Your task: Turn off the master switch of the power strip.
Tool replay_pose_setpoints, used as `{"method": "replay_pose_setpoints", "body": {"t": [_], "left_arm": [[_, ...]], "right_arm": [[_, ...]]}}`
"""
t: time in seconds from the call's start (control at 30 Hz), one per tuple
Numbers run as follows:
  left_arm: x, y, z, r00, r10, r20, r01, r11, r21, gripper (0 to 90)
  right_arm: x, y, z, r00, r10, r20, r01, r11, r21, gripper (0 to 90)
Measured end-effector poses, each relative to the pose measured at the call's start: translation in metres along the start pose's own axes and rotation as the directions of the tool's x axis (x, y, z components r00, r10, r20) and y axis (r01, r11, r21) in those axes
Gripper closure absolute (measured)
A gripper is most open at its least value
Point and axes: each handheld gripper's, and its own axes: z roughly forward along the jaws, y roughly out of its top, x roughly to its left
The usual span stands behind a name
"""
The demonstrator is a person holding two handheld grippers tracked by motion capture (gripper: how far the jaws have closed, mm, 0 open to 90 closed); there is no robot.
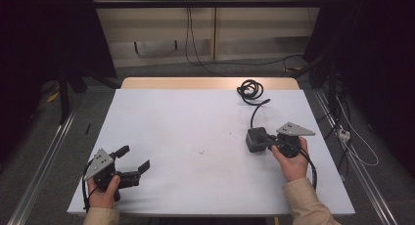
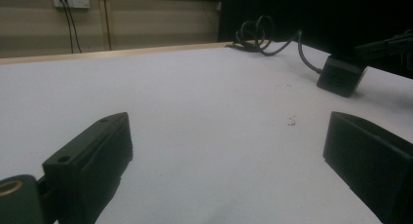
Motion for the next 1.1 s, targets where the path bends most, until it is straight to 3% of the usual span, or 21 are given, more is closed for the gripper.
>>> {"method": "replay_pose_setpoints", "body": {"t": [1.1], "left_arm": [[0.0003, -0.001, -0.0017, 1.0, -0.001, -0.005, 0.001, 1.0, 0.003, 3.6]], "right_arm": [[0.0017, 0.0007, 0.0001, 0.9998, 0.019, 0.012, -0.019, 1.0, 0.008, 90.0]]}}
